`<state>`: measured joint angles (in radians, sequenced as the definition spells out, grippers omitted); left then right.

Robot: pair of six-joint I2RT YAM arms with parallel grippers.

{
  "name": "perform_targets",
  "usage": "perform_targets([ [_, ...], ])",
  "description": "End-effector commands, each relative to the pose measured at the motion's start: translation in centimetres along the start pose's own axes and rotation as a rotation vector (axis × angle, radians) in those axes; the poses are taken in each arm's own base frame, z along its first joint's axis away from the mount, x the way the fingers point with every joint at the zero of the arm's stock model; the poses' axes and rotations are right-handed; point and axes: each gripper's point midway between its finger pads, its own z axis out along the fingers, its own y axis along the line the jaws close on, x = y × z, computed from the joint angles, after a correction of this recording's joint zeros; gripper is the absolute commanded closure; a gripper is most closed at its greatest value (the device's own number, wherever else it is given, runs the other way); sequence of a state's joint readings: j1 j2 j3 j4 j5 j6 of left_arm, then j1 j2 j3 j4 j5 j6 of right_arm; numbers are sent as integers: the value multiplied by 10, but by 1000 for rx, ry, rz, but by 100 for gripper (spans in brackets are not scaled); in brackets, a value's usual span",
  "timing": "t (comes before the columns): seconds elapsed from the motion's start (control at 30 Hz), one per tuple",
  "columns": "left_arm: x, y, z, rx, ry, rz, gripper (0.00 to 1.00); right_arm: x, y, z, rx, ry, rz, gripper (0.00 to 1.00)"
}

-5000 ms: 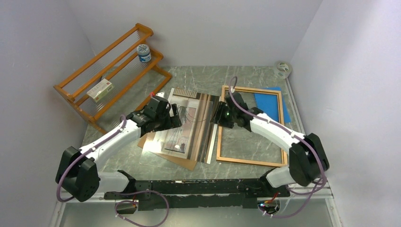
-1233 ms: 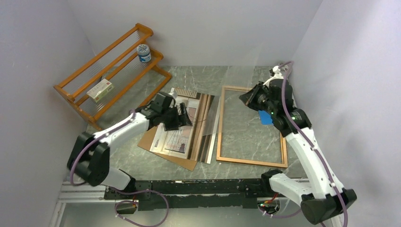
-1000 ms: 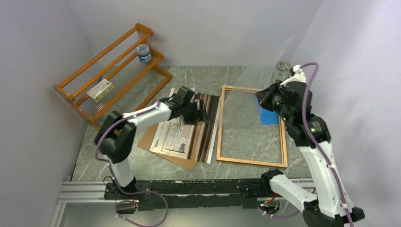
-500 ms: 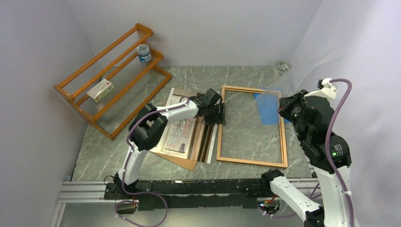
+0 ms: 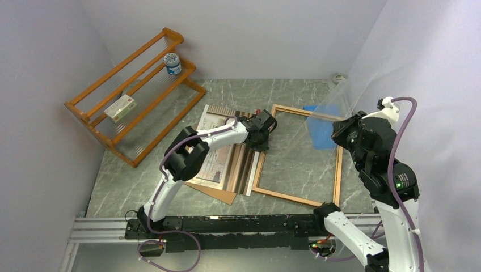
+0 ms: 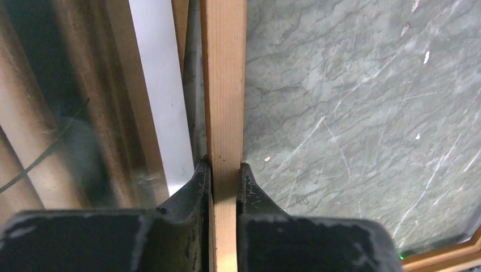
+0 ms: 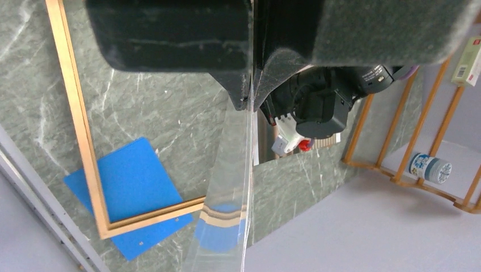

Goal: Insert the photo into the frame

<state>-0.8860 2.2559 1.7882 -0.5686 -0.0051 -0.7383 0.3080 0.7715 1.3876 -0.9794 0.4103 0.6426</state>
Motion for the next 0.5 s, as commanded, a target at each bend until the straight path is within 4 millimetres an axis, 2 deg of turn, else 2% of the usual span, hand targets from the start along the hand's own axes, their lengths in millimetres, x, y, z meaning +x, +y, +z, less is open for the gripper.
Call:
perform_targets([
  [0.0, -21, -25, -43, 96, -41, 59, 96, -6, 17, 4, -63, -17, 38, 100],
  [0.1, -29, -22, -64, 99, -72, 44, 98, 2, 25, 10, -96, 15, 39, 100],
  [0.27, -39, -2, -88, 107, -112, -19, 98, 9, 37, 18, -145, 44, 41, 100],
  [0.47, -49, 2, -112, 121, -155, -35, 98, 18, 48, 23, -194, 79, 52, 100],
])
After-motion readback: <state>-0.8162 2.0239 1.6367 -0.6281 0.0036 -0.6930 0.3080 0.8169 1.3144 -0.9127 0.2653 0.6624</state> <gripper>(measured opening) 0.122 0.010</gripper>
